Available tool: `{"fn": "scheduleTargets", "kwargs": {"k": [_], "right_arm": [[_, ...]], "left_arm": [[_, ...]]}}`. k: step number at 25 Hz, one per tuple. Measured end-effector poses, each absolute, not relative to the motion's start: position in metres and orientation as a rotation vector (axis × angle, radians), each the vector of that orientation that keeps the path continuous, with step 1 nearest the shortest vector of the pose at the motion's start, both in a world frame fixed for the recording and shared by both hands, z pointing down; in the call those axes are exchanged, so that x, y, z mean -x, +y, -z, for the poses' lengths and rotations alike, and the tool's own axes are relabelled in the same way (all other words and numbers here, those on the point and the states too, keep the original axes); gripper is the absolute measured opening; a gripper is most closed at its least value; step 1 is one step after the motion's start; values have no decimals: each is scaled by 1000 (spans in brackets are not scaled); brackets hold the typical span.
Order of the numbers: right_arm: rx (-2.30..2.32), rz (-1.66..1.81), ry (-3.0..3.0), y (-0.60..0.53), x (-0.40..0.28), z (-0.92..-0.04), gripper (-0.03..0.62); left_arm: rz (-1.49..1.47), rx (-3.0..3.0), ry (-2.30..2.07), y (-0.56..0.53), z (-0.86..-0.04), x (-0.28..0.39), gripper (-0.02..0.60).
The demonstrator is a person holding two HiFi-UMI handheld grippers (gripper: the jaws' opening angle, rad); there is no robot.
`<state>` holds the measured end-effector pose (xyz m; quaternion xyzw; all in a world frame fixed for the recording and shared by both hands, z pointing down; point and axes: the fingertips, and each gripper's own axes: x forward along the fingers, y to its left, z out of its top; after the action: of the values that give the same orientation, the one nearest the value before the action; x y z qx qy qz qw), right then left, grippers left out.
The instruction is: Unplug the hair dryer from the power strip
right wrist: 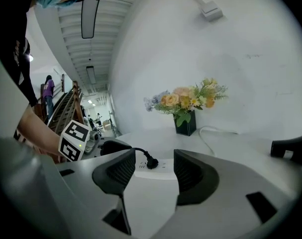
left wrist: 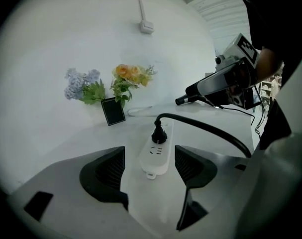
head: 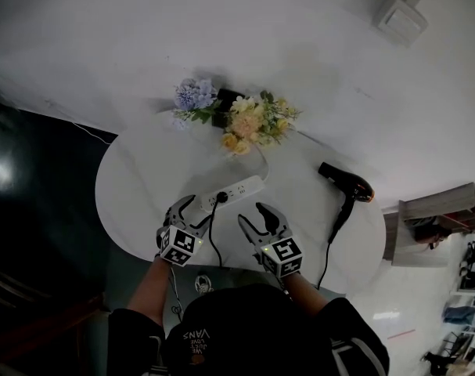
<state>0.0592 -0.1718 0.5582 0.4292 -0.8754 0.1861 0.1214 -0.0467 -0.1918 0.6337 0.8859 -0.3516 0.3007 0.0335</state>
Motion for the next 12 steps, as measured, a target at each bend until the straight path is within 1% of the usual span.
{"fn": "scheduleTargets", "kwargs": {"k": [12], "right_arm": [[-1090,-522,-2552,-200,-33,-584,221]], "left_arm": [[-1046,-2737,-920,-208,-659,34,321]]}}
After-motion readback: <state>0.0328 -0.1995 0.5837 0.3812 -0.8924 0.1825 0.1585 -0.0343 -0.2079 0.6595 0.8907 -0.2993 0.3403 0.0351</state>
